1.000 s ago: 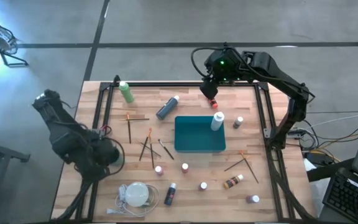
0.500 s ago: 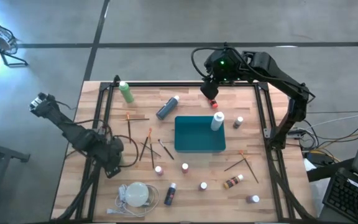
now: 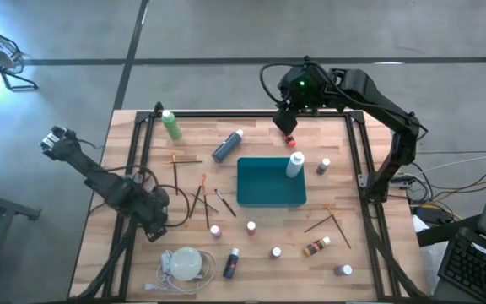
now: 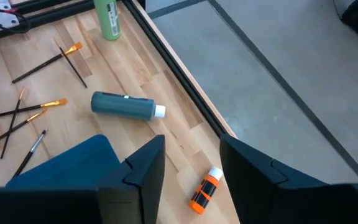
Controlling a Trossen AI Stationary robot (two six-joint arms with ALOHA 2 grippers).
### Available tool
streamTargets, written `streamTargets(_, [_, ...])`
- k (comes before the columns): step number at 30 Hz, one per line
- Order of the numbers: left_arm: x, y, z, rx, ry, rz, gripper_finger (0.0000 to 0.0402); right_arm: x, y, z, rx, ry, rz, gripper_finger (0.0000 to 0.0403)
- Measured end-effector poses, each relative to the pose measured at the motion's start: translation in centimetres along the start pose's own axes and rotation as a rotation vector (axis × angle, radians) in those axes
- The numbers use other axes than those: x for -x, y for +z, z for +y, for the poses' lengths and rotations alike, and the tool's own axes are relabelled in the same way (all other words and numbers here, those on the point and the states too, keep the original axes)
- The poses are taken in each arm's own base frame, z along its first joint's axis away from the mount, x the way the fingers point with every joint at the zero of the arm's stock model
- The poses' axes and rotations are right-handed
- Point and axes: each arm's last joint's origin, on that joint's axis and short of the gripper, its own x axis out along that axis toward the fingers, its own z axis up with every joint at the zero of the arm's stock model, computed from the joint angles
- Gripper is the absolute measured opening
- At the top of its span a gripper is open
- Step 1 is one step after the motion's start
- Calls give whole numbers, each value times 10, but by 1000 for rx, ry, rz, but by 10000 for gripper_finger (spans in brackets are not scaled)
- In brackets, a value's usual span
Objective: Pick & Place Paint Supplies
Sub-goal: Adjust the green cup on the table
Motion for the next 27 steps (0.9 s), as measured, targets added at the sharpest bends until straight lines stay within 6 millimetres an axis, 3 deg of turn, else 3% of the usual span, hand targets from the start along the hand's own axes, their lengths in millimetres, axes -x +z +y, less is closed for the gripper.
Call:
streamTargets(13, [-16,4,-6,16,33,25,174,0,0,-2,15,-4,0,182])
streamTargets(27, [-26,12,-15,33,45,24,55,0,0,-2,23,-5,-1,149])
